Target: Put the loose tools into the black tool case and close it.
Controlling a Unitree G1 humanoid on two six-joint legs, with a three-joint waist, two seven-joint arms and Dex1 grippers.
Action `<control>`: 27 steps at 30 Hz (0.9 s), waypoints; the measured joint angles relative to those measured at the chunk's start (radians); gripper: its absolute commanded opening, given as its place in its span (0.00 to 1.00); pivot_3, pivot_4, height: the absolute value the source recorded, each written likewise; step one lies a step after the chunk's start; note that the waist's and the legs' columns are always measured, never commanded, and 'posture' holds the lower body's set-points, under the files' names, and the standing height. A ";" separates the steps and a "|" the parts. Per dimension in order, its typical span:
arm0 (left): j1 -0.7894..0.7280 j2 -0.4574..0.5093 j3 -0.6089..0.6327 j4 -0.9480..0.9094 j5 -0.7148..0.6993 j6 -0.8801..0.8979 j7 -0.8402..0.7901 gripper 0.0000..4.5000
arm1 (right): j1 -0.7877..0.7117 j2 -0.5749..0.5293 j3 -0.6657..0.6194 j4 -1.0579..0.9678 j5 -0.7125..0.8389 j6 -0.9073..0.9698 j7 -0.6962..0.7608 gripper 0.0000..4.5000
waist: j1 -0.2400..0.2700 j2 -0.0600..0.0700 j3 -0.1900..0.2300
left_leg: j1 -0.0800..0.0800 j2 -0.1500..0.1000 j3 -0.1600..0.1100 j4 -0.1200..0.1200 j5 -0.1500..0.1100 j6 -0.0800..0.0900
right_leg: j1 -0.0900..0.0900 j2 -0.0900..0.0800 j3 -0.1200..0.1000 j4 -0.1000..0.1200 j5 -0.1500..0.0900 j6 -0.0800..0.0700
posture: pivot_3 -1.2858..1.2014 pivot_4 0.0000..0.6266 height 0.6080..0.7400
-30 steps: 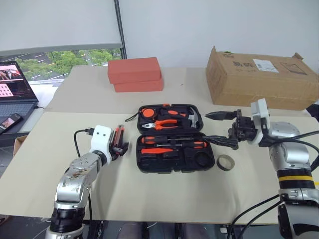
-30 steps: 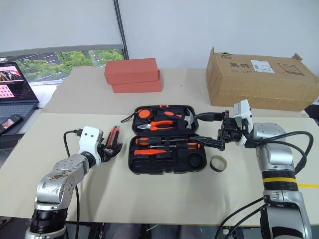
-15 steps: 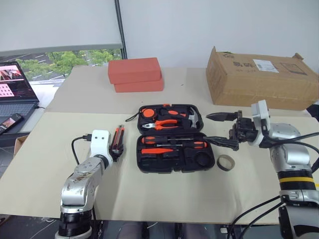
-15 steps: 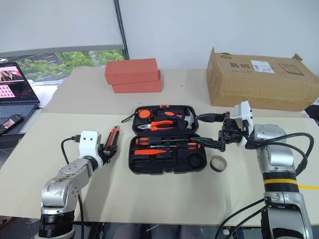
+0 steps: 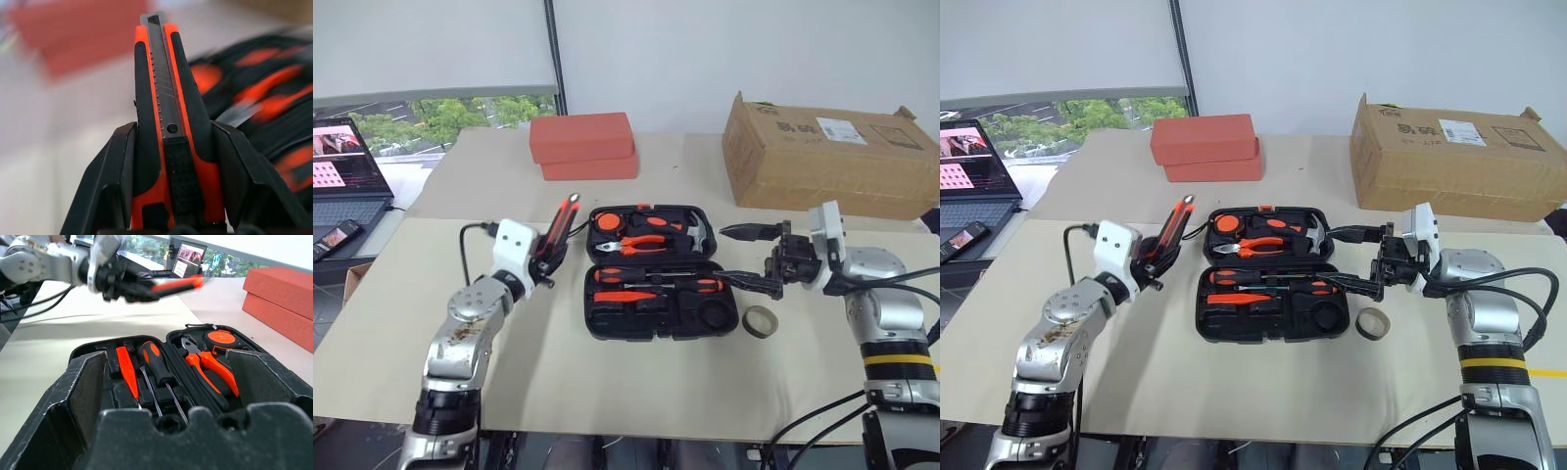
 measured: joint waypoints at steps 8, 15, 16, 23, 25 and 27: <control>-0.068 0.164 -0.252 0.066 0.015 -0.180 -0.442 0.40 | 0.084 -0.052 -0.057 -0.056 0.009 0.002 -0.015 1.00 | -0.002 0.000 0.000 | 0.000 0.000 0.000 0.000 0.000 0.000 | 0.000 0.006 0.000 0.000 0.000 0.000 | 0.52 0.24 0.79; -0.138 0.169 -0.372 0.086 0.054 -0.180 -0.559 0.40 | 0.232 -0.102 -0.091 -0.118 0.012 -0.004 0.041 1.00 | 0.001 0.000 0.000 | -0.001 0.000 0.000 0.000 -0.001 0.001 | -0.001 0.007 0.001 0.000 -0.001 0.001 | 0.52 0.24 0.79; -0.140 0.170 -0.381 0.090 0.061 -0.181 -0.564 0.40 | 0.249 -0.106 -0.095 -0.124 0.013 -0.008 0.049 1.00 | -0.001 0.000 0.000 | -0.001 0.000 0.000 0.000 -0.001 0.001 | -0.001 0.008 0.001 -0.001 -0.001 0.001 | 0.52 0.24 0.79; -0.222 0.183 -0.406 0.194 0.131 -0.196 -0.599 0.40 | 0.291 -0.129 -0.130 -0.147 0.046 -0.018 0.081 1.00 | -0.001 0.000 0.000 | 0.000 0.001 -0.001 0.000 -0.004 0.007 | -0.001 0.010 0.003 0.000 -0.002 0.003 | 0.52 0.24 0.79; -0.234 0.179 -0.406 0.202 0.131 -0.209 -0.611 0.40 | 0.293 -0.130 -0.131 -0.147 0.047 -0.019 0.083 1.00 | 0.000 0.000 0.000 | 0.000 0.001 -0.001 0.000 -0.004 0.007 | -0.001 0.010 0.003 0.000 -0.002 0.003 | 0.52 0.24 0.79; -0.235 0.170 -0.410 0.204 0.131 -0.215 -0.622 0.40 | 0.295 -0.130 -0.131 -0.147 0.047 -0.019 0.083 1.00 | -0.001 0.000 0.000 | 0.000 0.001 -0.001 0.001 -0.003 0.006 | -0.001 0.010 0.004 0.000 -0.001 0.001 | 0.52 0.24 0.79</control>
